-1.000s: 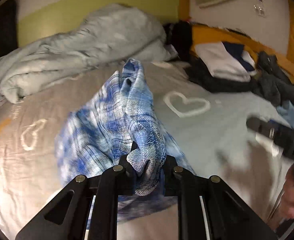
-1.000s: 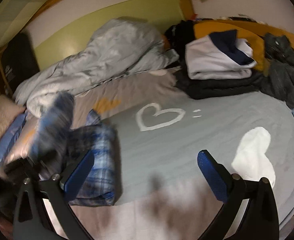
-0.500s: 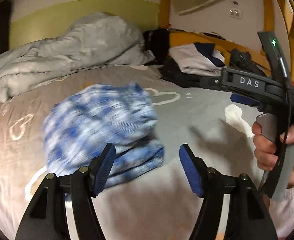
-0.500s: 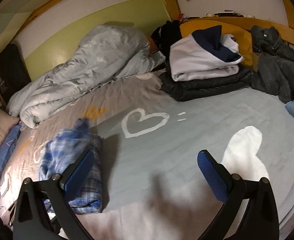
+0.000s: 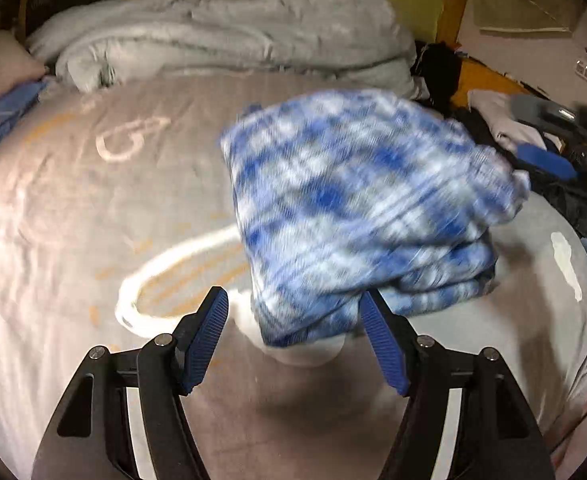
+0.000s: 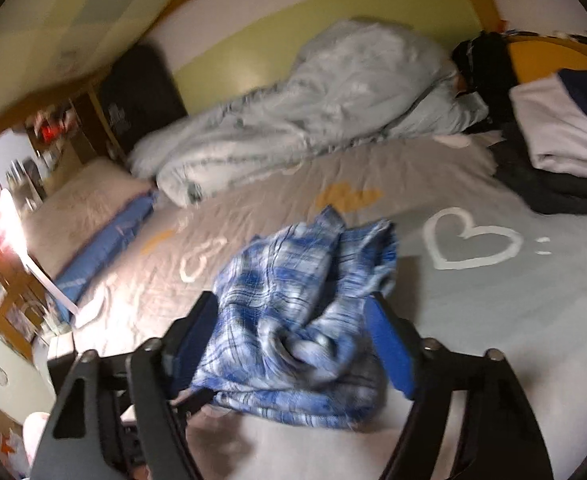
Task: Fold large clothes
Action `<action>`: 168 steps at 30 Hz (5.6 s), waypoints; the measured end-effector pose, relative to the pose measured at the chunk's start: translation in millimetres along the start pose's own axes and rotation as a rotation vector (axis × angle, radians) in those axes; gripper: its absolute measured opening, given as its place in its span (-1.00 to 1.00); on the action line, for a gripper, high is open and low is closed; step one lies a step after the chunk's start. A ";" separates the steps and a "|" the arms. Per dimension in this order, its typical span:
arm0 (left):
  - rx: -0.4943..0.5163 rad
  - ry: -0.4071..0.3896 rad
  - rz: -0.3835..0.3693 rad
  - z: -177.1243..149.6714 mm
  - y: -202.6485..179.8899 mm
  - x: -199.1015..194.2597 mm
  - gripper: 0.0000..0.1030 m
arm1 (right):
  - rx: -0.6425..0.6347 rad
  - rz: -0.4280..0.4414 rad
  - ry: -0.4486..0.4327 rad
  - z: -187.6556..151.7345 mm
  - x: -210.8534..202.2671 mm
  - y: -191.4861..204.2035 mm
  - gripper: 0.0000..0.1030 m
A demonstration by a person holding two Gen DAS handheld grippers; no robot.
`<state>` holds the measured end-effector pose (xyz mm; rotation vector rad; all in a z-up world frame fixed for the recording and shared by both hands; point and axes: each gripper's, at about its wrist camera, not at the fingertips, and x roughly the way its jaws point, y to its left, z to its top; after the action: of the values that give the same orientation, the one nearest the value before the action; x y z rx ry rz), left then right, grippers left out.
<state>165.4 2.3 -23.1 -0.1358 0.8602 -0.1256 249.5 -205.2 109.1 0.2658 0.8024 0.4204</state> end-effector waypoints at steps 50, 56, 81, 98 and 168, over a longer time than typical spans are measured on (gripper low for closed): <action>-0.129 -0.099 -0.102 42.8 10.9 -33.0 0.99 | 0.076 -0.144 0.007 -37.8 0.8 -44.1 0.96; -0.266 0.063 -0.247 55.5 29.6 26.7 0.92 | 0.162 -0.024 0.105 -41.4 39.4 -68.8 0.69; -0.124 -0.118 -0.243 60.1 0.8 -14.6 -0.61 | -0.112 -0.048 -0.015 -37.7 3.3 -4.5 -0.33; 0.111 -0.343 -0.394 189.2 -162.6 -85.6 -0.61 | -0.181 -0.162 -0.327 78.0 -160.1 -50.9 -0.33; 0.310 -0.489 -0.038 124.1 -239.3 100.0 0.99 | -0.091 -0.621 -0.386 0.6 -80.7 -239.0 1.00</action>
<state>311.2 -241.1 22.9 0.1062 0.3435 -0.2483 262.5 -453.9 68.9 0.0010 0.4495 -0.1782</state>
